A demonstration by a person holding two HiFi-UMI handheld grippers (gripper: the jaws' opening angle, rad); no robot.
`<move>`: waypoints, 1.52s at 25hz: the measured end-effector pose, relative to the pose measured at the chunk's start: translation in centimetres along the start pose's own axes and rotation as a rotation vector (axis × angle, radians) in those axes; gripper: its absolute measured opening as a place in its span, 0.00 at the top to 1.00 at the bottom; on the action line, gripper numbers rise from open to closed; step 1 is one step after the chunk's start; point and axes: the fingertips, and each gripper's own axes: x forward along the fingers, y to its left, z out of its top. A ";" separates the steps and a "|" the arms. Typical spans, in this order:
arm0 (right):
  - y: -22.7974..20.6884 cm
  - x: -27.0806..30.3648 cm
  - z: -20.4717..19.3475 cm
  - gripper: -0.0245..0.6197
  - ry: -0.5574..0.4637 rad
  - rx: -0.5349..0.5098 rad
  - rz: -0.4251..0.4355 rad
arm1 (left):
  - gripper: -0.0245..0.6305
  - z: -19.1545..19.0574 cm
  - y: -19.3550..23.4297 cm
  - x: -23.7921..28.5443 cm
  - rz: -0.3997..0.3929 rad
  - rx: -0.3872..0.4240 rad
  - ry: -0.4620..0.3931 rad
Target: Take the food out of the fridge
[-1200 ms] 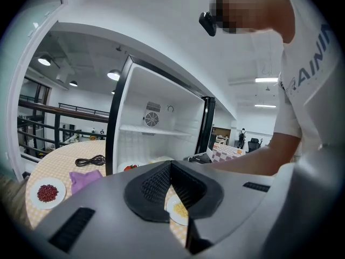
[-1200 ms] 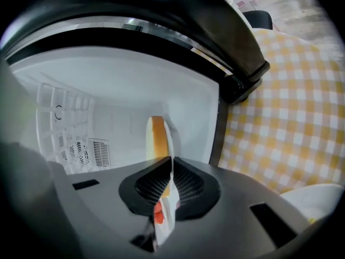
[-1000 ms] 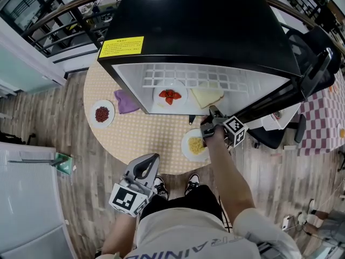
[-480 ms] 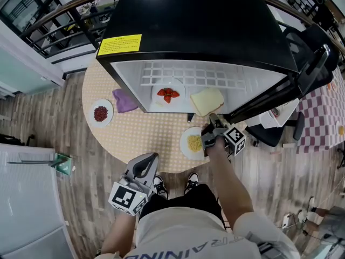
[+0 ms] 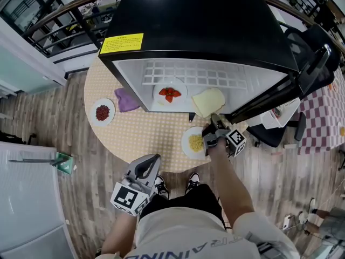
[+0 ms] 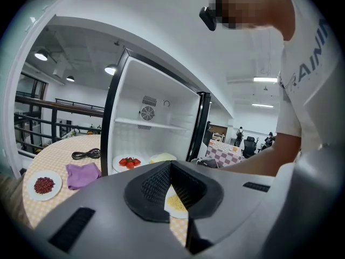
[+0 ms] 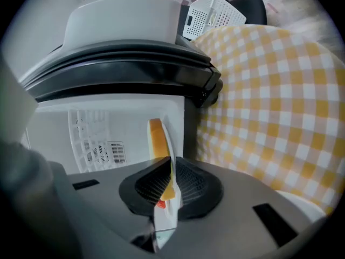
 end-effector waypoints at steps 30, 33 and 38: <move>2.1 -5.0 -5.5 0.92 0.124 -0.100 0.180 | 0.95 -1.9 -0.1 -2.7 0.033 -0.026 0.000; 1.2 -6.3 -8.3 0.92 0.193 -0.120 0.172 | 0.95 -1.9 0.0 -3.3 0.040 -0.025 -0.006; -1.1 -8.5 -14.1 0.92 0.331 -0.127 0.144 | 0.95 -2.3 0.3 -4.9 0.062 -0.039 -0.008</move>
